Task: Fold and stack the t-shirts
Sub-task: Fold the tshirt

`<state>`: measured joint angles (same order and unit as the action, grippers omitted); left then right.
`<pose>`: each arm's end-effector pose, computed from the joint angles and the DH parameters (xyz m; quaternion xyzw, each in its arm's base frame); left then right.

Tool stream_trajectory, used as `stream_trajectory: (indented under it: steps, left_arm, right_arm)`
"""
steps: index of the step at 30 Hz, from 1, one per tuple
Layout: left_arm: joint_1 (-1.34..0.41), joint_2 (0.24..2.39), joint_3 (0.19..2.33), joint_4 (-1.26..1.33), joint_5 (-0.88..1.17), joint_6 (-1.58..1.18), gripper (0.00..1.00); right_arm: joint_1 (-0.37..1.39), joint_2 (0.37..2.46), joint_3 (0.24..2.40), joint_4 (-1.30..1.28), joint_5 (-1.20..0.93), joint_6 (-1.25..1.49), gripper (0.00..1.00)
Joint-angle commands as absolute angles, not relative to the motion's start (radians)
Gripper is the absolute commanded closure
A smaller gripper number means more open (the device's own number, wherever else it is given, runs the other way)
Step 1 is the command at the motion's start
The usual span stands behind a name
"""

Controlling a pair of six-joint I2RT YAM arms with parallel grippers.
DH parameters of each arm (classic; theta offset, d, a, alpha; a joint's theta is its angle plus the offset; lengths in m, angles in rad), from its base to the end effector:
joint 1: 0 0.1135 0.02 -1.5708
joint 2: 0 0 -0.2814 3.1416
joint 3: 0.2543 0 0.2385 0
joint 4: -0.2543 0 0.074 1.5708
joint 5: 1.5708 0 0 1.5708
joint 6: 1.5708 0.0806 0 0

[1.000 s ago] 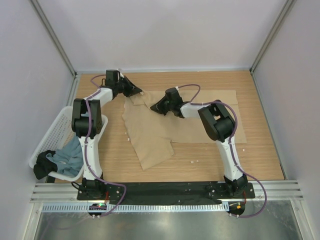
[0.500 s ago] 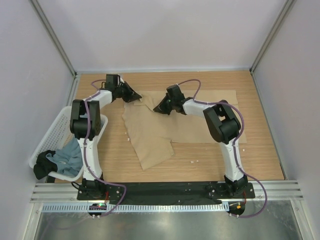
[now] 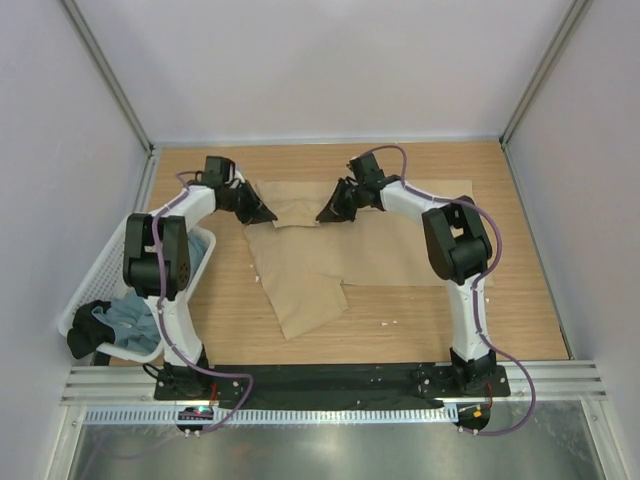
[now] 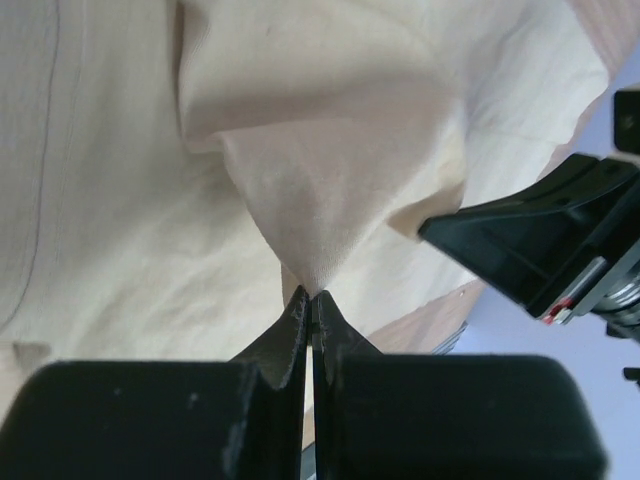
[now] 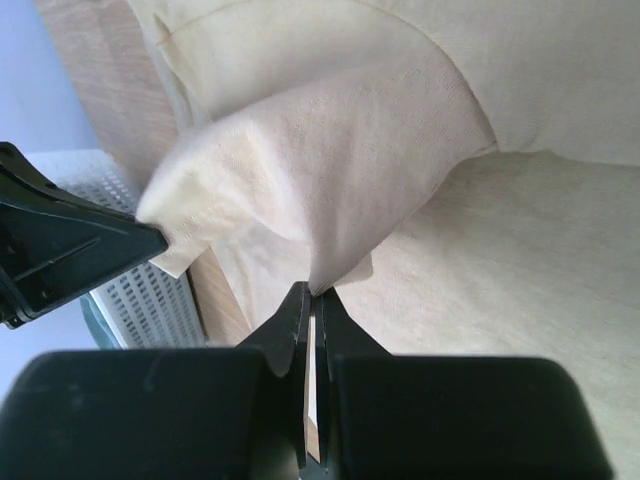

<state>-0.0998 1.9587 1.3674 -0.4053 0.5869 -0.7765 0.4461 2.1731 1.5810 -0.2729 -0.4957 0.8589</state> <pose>0.4216 -0.0871 0.1766 -0.2275 0.8932 -0.3662 0.1278 0.4331 0.2496 0.1561 0.1035 0.9078 0.3863 0.1265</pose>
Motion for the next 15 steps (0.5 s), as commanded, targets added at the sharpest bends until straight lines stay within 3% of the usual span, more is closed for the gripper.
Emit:
stream_trajectory:
  steps: [1, 15]
  left_arm:
    - [-0.097, 1.882, 1.344, -0.521, 0.589, -0.727, 1.0]
    - [-0.103, 1.885, 1.247, -0.587, 0.624, -0.698, 1.0]
  right_arm:
    - [0.437, 2.186, 1.661, -0.399, -0.597, 0.73, 0.99]
    - [0.393, 2.212, 1.7, -0.606, -0.704, 0.546, 0.99]
